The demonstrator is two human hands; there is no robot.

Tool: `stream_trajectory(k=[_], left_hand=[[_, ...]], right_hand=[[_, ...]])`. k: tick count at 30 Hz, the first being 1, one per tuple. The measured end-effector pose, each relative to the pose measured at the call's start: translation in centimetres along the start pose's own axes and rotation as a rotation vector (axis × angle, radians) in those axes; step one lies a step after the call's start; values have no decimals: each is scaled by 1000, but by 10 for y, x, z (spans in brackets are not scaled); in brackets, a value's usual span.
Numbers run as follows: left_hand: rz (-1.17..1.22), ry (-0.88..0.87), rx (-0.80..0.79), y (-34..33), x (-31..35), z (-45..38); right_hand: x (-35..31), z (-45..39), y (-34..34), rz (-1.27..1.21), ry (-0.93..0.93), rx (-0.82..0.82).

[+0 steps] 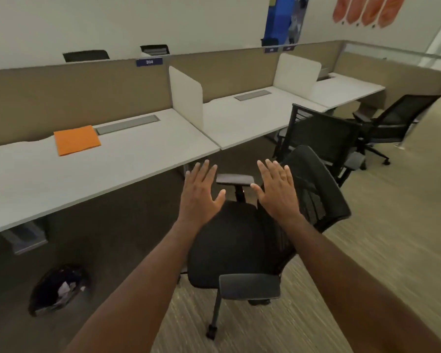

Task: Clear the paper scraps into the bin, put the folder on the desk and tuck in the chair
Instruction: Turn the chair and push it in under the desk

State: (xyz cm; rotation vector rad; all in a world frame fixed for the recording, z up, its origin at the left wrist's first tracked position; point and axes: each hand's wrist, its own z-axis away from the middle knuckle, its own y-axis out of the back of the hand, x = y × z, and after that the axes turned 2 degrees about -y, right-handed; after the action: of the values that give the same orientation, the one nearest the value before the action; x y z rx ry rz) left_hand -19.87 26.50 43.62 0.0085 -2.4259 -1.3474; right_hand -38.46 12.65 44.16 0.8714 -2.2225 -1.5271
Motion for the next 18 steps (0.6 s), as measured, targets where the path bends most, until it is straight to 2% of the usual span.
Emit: stream_trajectory(k=[6,10,18], left_hand=[[81,-40,-61,-88,123,-53],[169,39,-111,-147,201,-83],[358,332,-295,-234,306,-119]], right_hand=[[141,-32,21,-7,23,21],[234,-64,32,15,34,22],[354,-104,2,213,326,-234]])
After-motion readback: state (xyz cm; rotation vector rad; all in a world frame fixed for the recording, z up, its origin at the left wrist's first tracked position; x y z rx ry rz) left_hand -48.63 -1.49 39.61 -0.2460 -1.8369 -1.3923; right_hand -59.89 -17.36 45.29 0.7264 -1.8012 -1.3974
